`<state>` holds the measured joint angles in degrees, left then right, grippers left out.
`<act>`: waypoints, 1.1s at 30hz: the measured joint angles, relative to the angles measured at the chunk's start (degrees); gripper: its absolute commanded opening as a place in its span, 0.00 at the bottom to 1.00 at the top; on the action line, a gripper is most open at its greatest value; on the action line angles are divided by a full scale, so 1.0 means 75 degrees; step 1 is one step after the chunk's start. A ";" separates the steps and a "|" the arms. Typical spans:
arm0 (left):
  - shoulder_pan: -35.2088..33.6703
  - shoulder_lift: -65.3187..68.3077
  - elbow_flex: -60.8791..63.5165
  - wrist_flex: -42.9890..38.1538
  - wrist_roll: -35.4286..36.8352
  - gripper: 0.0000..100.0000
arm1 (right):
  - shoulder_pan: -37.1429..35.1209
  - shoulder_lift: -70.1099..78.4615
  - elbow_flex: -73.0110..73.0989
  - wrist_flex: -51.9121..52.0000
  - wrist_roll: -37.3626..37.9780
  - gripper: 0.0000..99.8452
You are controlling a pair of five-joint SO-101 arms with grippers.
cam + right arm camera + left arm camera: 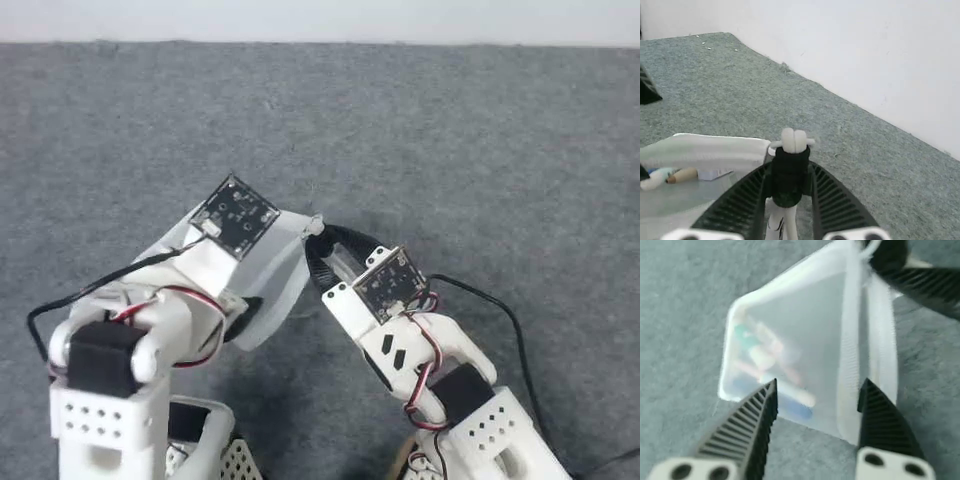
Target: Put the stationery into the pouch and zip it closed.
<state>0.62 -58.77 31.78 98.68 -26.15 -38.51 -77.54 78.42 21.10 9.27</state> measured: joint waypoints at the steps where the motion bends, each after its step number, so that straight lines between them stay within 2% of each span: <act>1: -0.0246 0.0000 0.0070 0.0000 -0.0258 0.24 | 0.0047 0.0000 0.0000 0.0000 0.0000 0.01; 6: -0.1325 0.0012 0.0481 0.0000 -0.1348 0.19 | 0.0141 0.0000 -0.0012 0.0094 0.0000 0.01; 9: -0.1840 0.0012 0.0481 -0.0012 -0.1536 0.16 | 0.0141 0.0000 -0.0164 0.0551 0.0035 0.01; 13: -0.2157 0.0012 0.0481 -0.0539 -0.1641 0.12 | -0.0199 -0.0012 -0.0363 0.1242 0.0352 0.01; 17: -0.2192 0.0082 0.0481 -0.1067 -0.1618 0.11 | -0.0633 -0.0012 -0.0363 0.1723 0.0668 0.01; 24: -0.2215 0.0082 0.0492 -0.2251 -0.0352 0.21 | -0.1418 -0.0012 -0.0363 0.2379 0.1020 0.01; 28: -0.2204 0.0082 0.0492 -0.2825 -0.0105 0.24 | -0.1735 -0.0012 -0.0363 0.2579 0.1149 0.01; 33: -0.1524 0.0082 0.0703 -0.3411 -0.0094 0.24 | -0.2157 -0.0105 -0.0363 0.2884 0.1207 0.00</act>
<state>-10.81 -58.15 37.05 73.10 -26.86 -54.68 -78.33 75.69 42.73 18.33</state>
